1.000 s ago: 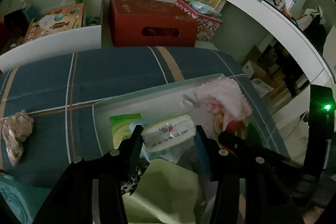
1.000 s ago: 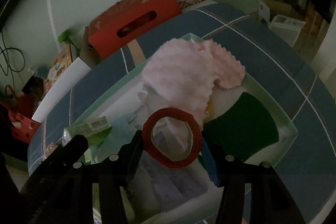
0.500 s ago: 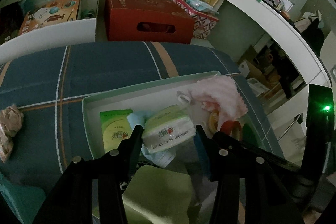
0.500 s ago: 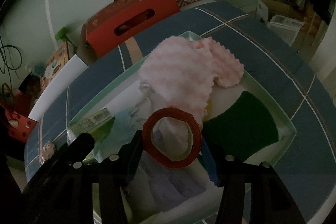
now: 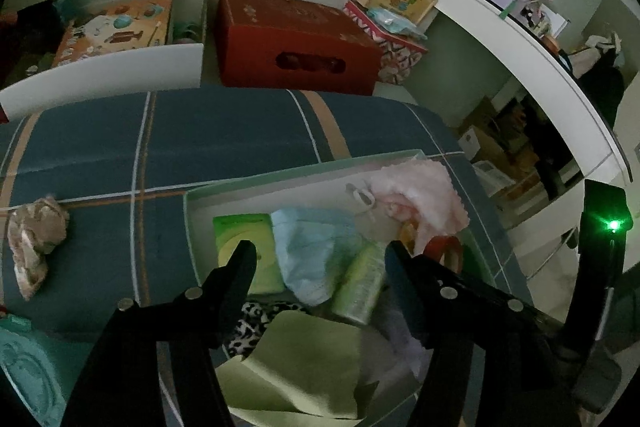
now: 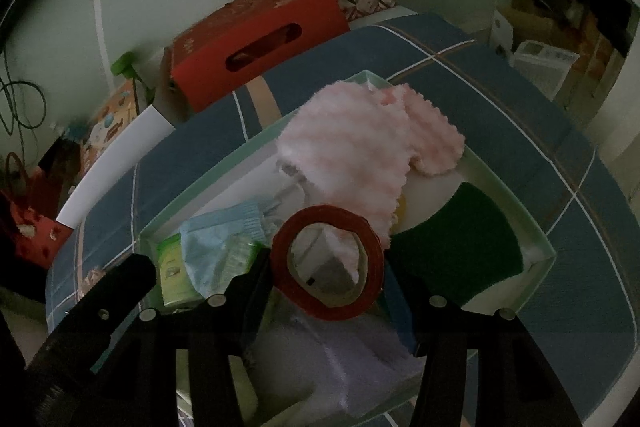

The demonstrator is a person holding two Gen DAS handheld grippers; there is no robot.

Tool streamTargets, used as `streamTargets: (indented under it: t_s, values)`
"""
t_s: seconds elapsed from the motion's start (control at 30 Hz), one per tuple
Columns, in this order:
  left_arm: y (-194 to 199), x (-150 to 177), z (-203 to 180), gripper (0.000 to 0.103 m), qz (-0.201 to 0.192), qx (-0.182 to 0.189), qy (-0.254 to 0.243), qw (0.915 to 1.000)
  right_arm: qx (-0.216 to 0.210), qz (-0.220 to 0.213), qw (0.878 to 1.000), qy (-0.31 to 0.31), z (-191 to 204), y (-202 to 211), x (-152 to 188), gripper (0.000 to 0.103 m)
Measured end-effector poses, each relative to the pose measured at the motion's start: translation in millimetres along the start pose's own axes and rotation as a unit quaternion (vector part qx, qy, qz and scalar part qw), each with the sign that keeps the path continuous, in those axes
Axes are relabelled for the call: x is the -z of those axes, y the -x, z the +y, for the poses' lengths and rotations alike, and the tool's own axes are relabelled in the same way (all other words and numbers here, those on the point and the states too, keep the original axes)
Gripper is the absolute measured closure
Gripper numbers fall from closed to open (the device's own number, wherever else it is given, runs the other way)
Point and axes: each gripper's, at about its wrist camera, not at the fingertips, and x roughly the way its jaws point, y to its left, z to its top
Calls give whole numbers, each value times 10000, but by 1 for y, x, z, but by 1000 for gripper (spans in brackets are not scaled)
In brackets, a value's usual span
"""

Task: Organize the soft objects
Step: 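Open the left tool to drop the tissue pack while the right tool releases the tape ring, then withdraw both open tools from the tray back toward the remaining items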

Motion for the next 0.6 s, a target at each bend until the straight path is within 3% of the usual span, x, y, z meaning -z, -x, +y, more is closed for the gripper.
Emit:
streamTargets:
  t_s: [0.1,0.17,0.27,0.4,0.5,0.6]
  values:
    - [2,-1,2,35,-6,-136,28,9999,41,2,10000,39,2,1,0,45]
    - [3,-2,4,34,-7,-257,47,9997,72,-37,10000,38,2,3,-1,33]
    - [1,-2,9,19,19,-529,102,9985,135,-105,9998,46,3,6,-2,21]
    - [-2,-2,20,18,80,-786,258,9965,301,-57,9995,105,4,3,-4,20]
    - [-2,-2,26,17,97,-884,366,9954,350,-31,9993,120,3,2,-4,3]
    - [0,-2,30,17,47,-1030,406,9938,366,-76,9992,136,4,4,-3,0]
